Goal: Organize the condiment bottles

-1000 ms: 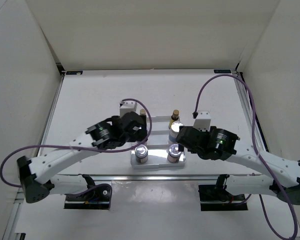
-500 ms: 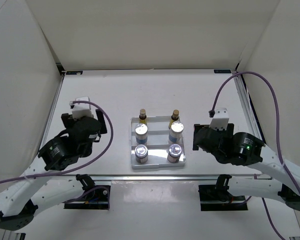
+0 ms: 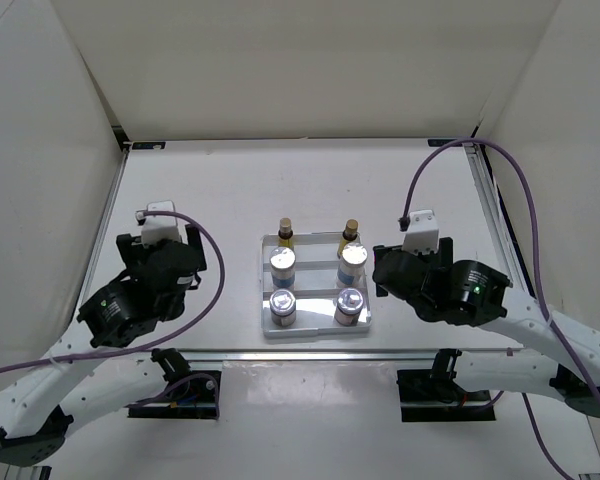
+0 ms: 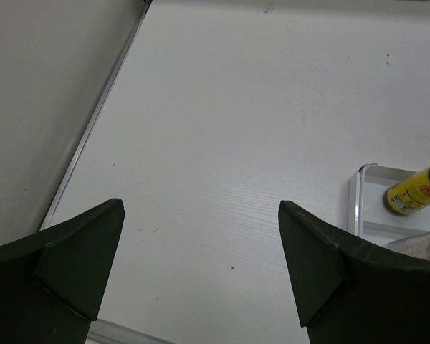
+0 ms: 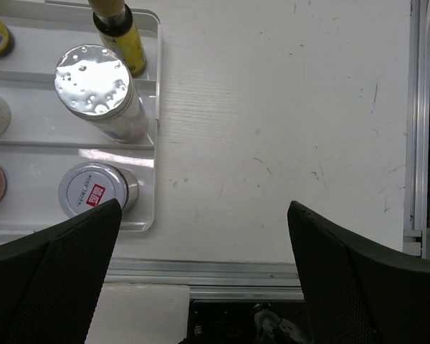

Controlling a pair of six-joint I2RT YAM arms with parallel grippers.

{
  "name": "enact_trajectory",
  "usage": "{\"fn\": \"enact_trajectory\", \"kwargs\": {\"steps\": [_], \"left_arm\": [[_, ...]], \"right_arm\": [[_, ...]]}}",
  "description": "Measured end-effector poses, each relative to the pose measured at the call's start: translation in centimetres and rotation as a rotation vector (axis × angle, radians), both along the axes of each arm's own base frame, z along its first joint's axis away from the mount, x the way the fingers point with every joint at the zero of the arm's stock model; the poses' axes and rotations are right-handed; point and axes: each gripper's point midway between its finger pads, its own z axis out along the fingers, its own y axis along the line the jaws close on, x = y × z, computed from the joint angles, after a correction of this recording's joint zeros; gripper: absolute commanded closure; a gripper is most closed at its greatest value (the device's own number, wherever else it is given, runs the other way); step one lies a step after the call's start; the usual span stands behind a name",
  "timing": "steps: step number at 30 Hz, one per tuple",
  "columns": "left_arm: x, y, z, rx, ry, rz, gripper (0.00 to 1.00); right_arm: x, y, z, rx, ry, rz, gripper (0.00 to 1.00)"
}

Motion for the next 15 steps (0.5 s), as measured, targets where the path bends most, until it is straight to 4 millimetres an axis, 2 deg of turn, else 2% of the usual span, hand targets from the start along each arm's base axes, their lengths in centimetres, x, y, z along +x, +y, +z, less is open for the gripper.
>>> {"fn": "enact_trajectory", "kwargs": {"steps": [4, 15], "left_arm": [[0.2, -0.2, -0.2, 0.014, 0.009, -0.002, 0.01], [-1.0, 1.6, 1.1, -0.057, -0.064, 0.020, 0.01]], "right_arm": [[0.2, 0.9, 0.1, 0.010, -0.001, 0.026, 0.00], [0.1, 1.4, -0.1, 0.019, 0.005, 0.062, 0.00]]}}
